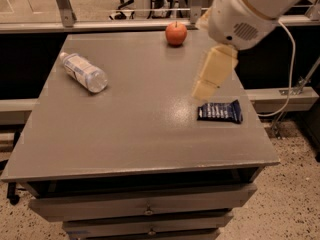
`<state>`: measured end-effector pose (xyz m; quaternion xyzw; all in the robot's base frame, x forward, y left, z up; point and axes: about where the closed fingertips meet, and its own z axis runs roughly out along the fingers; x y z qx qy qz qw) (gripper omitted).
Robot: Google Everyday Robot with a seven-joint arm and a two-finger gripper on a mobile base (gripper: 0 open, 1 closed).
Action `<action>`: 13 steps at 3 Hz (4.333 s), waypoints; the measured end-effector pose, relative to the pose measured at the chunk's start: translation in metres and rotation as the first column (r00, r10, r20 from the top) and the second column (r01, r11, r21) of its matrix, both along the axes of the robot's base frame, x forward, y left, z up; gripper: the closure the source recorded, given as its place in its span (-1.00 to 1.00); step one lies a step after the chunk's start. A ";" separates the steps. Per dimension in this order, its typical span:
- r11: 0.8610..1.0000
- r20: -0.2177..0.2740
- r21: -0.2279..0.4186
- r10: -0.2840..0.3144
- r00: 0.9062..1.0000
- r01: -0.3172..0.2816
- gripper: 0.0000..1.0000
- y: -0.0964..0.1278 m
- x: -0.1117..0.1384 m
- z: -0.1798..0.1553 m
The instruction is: Pick blue plastic bottle
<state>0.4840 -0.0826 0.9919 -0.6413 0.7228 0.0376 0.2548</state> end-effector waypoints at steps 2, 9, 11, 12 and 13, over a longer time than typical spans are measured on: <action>0.965 0.089 0.238 0.092 0.992 -0.111 -1.00 0.147 0.038 0.035; 0.734 -0.133 0.666 -0.062 0.989 0.136 -1.00 0.295 0.180 -0.060; 0.821 -0.191 0.530 -0.132 0.973 0.215 -1.00 0.317 0.185 -0.112; 0.848 -0.213 0.461 -0.180 0.960 0.261 -0.67 0.304 0.187 -0.139; 0.853 -0.211 0.436 -0.214 0.954 0.288 -0.23 0.291 0.188 -0.149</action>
Offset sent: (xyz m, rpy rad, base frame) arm 0.0657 0.2248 0.0602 0.4029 -0.0889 0.1296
